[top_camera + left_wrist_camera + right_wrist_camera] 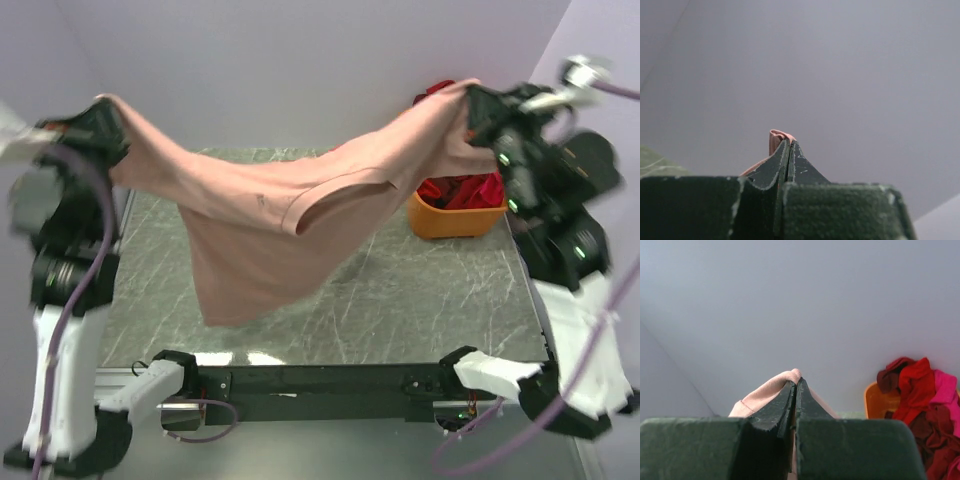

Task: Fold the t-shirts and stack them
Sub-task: Flatten the tshirt out

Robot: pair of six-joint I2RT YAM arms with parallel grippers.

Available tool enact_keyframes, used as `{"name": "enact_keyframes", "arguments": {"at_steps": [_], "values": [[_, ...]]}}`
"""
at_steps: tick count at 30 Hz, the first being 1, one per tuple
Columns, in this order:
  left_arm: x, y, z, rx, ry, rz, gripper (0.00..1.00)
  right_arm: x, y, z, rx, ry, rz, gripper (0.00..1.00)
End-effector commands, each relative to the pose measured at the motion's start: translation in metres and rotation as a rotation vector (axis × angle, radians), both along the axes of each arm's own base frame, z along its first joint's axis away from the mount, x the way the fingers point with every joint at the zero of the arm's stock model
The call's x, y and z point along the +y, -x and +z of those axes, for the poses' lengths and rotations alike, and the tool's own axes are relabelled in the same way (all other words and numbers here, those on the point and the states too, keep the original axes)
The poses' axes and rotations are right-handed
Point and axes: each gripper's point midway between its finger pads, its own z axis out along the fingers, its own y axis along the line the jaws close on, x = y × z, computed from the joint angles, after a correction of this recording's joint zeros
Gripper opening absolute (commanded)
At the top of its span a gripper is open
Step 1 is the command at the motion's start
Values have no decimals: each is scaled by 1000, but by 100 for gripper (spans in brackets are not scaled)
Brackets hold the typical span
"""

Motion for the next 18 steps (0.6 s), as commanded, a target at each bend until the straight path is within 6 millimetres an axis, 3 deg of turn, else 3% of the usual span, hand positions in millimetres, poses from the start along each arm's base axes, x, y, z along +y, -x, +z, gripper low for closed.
{"name": "enact_keyframes", "arguments": {"at_steps": [1,2,3,4,5,6,7,8,9,10,11,12,13,15,16,18], "values": [[-3,-70,-23,144,-97,61,1,23,-49,-3,7,61,20,0],[-1,-76,-12,134,-118,68,1,30,-74,-14,37,79,22,0],[-1,-89,-11,144,-149,50,1,33,-80,-5,17,71,33,0],[-3,-119,-24,192,-175,36,1,43,-104,-12,28,87,46,0],[0,-123,-6,161,-196,36,1,49,-112,-9,16,97,65,0],[11,-134,-3,167,-208,54,1,44,-115,10,-31,88,53,0],[9,-168,-27,247,-229,14,1,53,-143,-6,10,96,52,0],[8,-165,2,190,-239,-1,1,50,-137,26,-58,69,62,0],[30,-170,7,192,-240,33,1,47,-143,32,-68,49,59,0],[30,-189,-2,220,-246,-4,1,52,-162,25,-55,47,60,0],[34,-180,23,160,-248,-2,1,51,-154,47,-113,32,73,0],[47,-178,30,144,-244,16,1,50,-155,52,-133,23,79,0],[47,-173,43,107,-246,-7,1,49,-150,63,-174,11,85,0],[59,-156,58,65,-251,12,1,49,-147,66,-195,1,109,0],[62,-154,56,68,-244,8,1,45,-131,75,-219,-8,117,0],[64,-137,57,65,-250,13,1,46,-134,57,-176,-1,130,0]]}}
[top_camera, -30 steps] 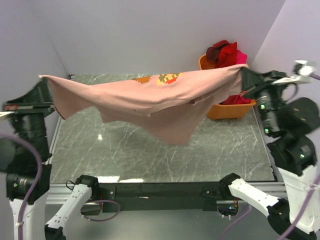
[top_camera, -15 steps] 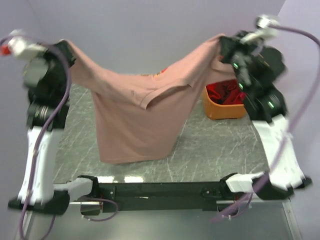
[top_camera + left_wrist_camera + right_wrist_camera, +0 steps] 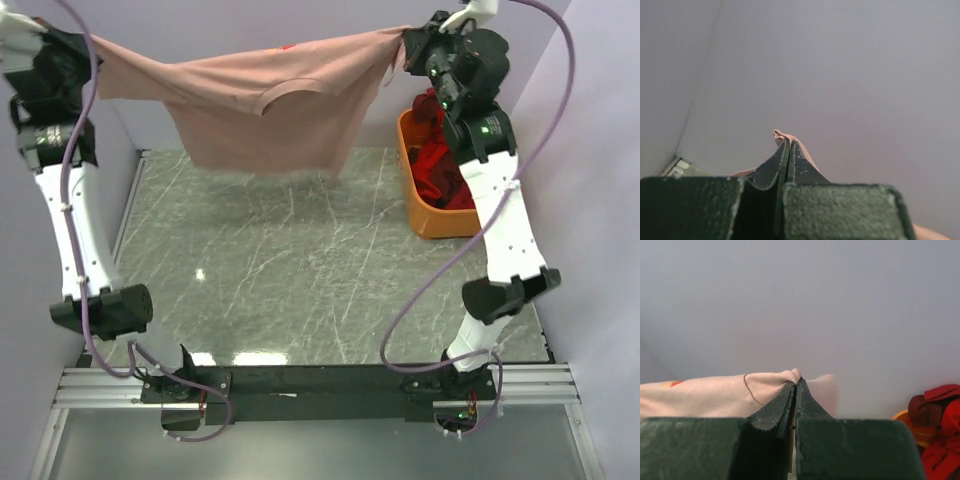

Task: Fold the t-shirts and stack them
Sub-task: Flatten the tshirt out

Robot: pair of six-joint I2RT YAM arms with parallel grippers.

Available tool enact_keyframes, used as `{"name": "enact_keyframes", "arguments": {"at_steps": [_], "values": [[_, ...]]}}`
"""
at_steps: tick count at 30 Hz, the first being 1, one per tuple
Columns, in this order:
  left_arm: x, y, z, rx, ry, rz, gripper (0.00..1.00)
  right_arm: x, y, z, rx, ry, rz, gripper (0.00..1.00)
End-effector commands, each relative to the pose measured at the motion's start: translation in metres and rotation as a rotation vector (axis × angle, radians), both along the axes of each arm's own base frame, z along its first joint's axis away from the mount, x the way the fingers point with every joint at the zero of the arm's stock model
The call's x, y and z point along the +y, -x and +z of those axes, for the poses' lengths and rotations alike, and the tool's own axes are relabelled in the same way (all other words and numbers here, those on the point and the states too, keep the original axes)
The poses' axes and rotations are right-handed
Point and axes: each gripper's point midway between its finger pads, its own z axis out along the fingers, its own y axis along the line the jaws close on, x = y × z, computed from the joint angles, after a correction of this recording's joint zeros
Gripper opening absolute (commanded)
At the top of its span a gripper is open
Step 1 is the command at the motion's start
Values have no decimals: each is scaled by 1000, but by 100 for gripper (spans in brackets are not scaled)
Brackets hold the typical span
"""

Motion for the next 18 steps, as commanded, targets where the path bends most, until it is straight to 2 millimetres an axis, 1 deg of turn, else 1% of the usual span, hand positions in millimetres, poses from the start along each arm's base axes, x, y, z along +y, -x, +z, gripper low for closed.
{"name": "enact_keyframes", "arguments": {"at_steps": [1,2,3,4,5,6,7,8,9,10,11,12,13,14,15,16,17,18], "values": [[-18,63,57,-152,-47,-57,1,-26,80,88,-245,-82,35,0],[-14,64,40,-99,-31,-35,1,-25,73,66,-185,-70,34,0],[-15,79,36,-83,-23,-18,1,-23,74,55,-155,-51,53,0],[-10,72,1,3,12,-4,1,-24,82,41,-104,-28,64,0],[-5,76,-18,51,40,35,1,-22,75,8,-14,-4,65,0],[-4,84,-67,170,94,51,1,-25,73,-43,136,22,48,0],[-3,88,-92,224,128,68,1,-28,84,-43,151,11,43,0],[0,95,-120,281,170,104,1,-28,78,-102,298,9,33,0],[5,115,-137,306,198,167,1,-30,83,-134,385,8,29,0],[11,121,-197,426,246,225,1,-34,95,-154,434,-4,25,0],[15,131,-222,480,271,276,1,-35,100,-213,576,-2,22,0],[26,149,-240,511,293,372,1,-37,107,-239,642,1,15,0],[22,163,-291,630,356,405,1,-43,123,-290,769,16,-6,0],[19,168,-308,671,356,396,1,-48,130,-312,826,8,-40,0],[21,176,-322,701,345,425,11,-51,139,-332,886,13,-53,7],[22,188,-347,763,369,466,26,-57,148,-361,955,30,-81,10],[21,195,-354,789,396,489,61,-61,153,-373,978,43,-101,14],[16,195,-356,795,422,472,82,-62,154,-381,990,53,-107,36]]}}
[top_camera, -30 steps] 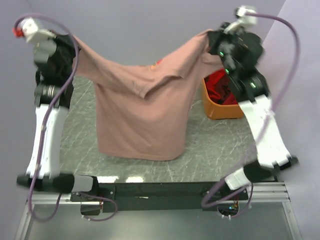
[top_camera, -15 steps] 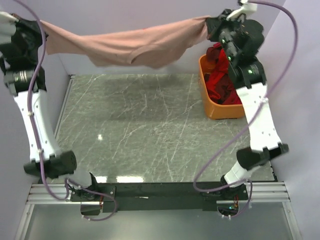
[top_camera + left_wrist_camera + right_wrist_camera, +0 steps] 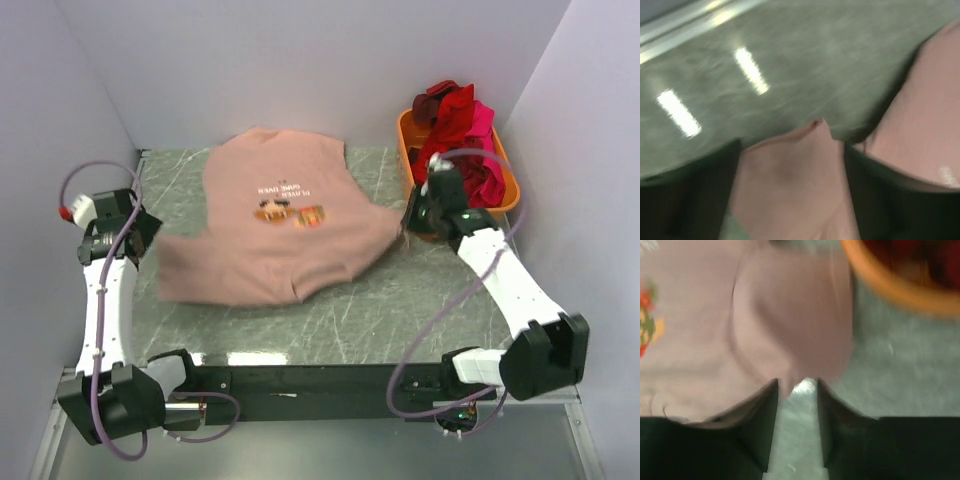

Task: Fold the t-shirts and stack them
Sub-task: Flatten the tshirt out

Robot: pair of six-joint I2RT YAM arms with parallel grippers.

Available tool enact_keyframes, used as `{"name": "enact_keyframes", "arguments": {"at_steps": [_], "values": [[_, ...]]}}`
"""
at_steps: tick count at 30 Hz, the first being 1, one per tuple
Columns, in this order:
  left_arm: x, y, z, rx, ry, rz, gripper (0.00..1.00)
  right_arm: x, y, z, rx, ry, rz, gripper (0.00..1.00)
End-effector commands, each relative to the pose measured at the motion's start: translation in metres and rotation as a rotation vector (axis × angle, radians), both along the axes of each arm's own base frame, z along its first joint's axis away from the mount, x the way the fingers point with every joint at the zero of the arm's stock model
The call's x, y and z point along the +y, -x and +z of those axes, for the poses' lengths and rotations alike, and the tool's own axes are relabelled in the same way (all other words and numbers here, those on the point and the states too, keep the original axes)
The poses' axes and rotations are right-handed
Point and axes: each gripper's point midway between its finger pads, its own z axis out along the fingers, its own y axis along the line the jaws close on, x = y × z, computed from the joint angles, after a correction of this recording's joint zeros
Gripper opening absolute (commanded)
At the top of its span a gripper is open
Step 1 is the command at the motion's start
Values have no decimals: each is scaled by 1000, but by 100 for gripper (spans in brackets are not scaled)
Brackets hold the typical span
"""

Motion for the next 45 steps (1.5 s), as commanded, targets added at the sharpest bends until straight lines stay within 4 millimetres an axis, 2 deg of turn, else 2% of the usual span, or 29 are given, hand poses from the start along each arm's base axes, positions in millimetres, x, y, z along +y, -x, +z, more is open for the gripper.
{"name": "enact_keyframes", "arguments": {"at_steps": [1,3,4,5,7,8,10,11,13,14,16,17,19,20,22,23,24,25,26,28,29,32,37,38,40,41,43,44,45], "values": [[6,20,-3,12,24,123,99,-16,21,-33,107,40,-64,48],[8,20,4,-14,15,137,99,-18,26,-45,149,60,-61,68],[9,19,9,-33,9,134,99,-18,26,-47,154,60,-62,71],[8,16,14,-58,8,129,99,-18,26,-46,150,59,-60,84],[4,10,20,-100,13,96,100,-11,25,-43,134,31,-31,86],[-2,-1,27,-152,33,51,99,-9,26,-42,129,23,-23,87],[-11,-13,24,-174,57,-13,100,10,29,-42,113,-30,53,88],[-25,-22,26,-202,99,-85,100,16,29,-42,106,-40,69,89],[-35,-44,27,-241,119,-152,99,39,34,-46,102,-36,131,90],[-50,-53,26,-242,127,-209,99,45,35,-48,113,-42,133,90],[-65,-80,22,-228,114,-273,99,58,36,-60,144,-36,145,90],[-87,-91,19,-214,114,-349,99,67,39,-65,161,-45,143,90],[-113,-122,6,-169,112,-460,100,71,39,-83,209,-40,116,90],[-138,-130,0,-144,129,-529,99,75,40,-90,239,-59,100,90],[-160,-159,-18,-101,122,-602,99,72,42,-114,315,-35,61,90],[-176,-169,-45,-34,133,-633,99,71,43,-120,338,-34,39,90],[-182,-182,-40,-41,115,-659,99,72,45,-131,369,-21,37,90],[-185,-188,-49,-18,109,-668,99,71,47,-137,390,-16,30,90],[-189,-193,-73,41,113,-670,99,72,48,-145,410,-10,26,90],[-192,-206,-83,57,103,-691,99,67,49,-158,436,16,2,90],[-192,-206,-106,119,116,-683,99,66,51,-168,462,31,-2,90],[-193,-209,-129,167,119,-685,99,64,55,-189,524,64,-1,89],[-189,-189,-165,241,133,-671,99,65,42,-202,563,126,11,89],[-191,-175,-177,271,161,-674,99,65,43,-210,588,138,16,89],[-190,-165,-184,267,176,-659,99,72,32,-210,591,137,42,89],[-189,-149,-192,288,195,-640,99,72,32,-218,622,151,47,89],[-188,-132,-198,301,216,-619,99,81,14,-211,599,156,71,89],[-188,-112,-205,325,225,-613,99,83,10,-219,617,165,78,89],[-189,-102,-208,334,243,-594,99,91,-6,-209,589,162,97,89]]}}
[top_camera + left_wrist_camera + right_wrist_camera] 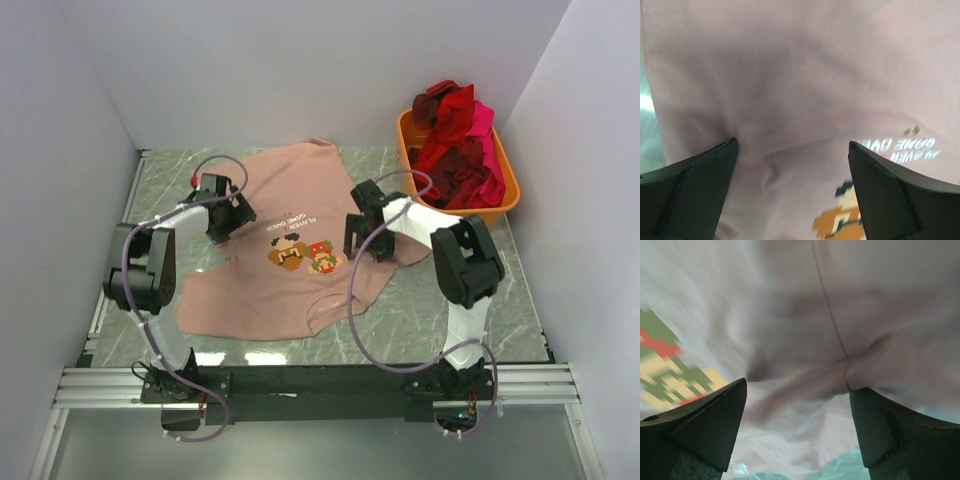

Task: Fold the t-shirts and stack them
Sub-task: Flatten the tshirt out

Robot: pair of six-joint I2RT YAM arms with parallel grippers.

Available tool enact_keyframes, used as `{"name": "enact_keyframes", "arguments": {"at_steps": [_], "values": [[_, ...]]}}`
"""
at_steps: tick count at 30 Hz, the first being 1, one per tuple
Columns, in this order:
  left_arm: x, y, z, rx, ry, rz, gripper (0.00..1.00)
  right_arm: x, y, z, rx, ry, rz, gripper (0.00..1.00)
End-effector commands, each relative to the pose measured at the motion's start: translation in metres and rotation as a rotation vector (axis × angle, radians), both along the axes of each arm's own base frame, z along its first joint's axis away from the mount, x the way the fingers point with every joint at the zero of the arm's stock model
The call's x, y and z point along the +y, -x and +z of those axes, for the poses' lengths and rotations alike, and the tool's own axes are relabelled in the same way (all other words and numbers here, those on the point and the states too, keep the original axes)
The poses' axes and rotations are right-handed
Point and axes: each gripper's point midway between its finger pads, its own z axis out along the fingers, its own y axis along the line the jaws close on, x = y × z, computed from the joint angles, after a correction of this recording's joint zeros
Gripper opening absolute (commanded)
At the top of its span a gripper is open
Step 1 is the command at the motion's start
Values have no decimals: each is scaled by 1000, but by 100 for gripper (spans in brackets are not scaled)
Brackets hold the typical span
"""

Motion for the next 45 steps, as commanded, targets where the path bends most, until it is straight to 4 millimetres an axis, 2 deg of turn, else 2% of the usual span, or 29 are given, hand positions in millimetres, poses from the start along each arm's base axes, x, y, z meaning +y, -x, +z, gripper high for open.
{"name": "enact_keyframes", "arguments": {"at_steps": [1,2,4,5,7,8,9,10,11,12,13,14,16,18,22,23,25,26,27,28,29,30,31,32,33,35,36,40,45], "values": [[-6,58,-30,135,44,33,99,16,-31,-12,-7,6,68,89],[-8,80,-35,163,50,38,99,18,-32,-22,30,23,81,89],[-11,104,-38,197,50,41,99,32,-63,-6,-27,8,123,88],[-17,127,-40,221,53,33,99,34,-68,-17,-1,23,138,87],[-28,152,-41,234,72,6,99,50,-97,3,-56,14,187,87],[-41,176,-42,242,88,-42,99,54,-103,-11,-38,27,205,87],[-51,187,-41,248,118,-46,99,70,-120,8,-76,-19,228,87],[-61,198,-40,252,146,-73,99,78,-126,10,-82,-28,256,86],[-80,217,-37,262,190,-122,99,81,-125,-4,-38,-24,266,86],[-89,225,-33,261,207,-148,100,98,-145,19,-113,-62,285,86],[-105,235,-29,258,217,-203,99,110,-148,23,-129,-92,322,85],[-115,236,-17,228,244,-233,99,119,-151,22,-140,-112,343,85],[-136,238,2,170,270,-318,99,143,-159,47,-213,-209,386,86],[-138,228,20,118,231,-327,99,151,-162,59,-253,-257,397,86],[-127,209,47,44,133,-302,99,136,-166,108,-351,-202,375,87],[-125,200,61,6,114,-292,99,128,-165,132,-392,-178,356,87],[-99,186,67,-32,1,-190,100,114,-154,134,-375,-145,318,88],[-91,175,79,-71,-21,-161,99,106,-148,160,-426,-143,292,88],[-81,168,84,-87,-36,-135,99,94,-130,133,-351,-116,262,88],[-63,156,91,-100,-29,-76,99,86,-117,152,-377,-125,236,88],[-55,146,99,-135,-15,-65,99,85,-111,150,-389,-137,214,88],[-47,138,103,-154,3,-40,99,75,-83,115,-302,-117,196,88],[-32,130,103,-167,24,2,99,71,-69,130,-335,-142,186,88],[-29,119,109,-210,31,3,99,64,-45,102,-280,-132,170,88],[-25,113,109,-224,30,7,99,69,-27,96,-266,-137,188,88],[-16,101,103,-208,10,33,99,74,2,99,-275,-161,212,88],[-15,96,99,-197,3,33,99,67,27,75,-215,-138,217,88],[-20,82,59,-33,24,10,99,77,94,49,-123,-130,277,88],[-22,72,33,22,14,10,99,64,126,16,-23,-68,249,87]]}}
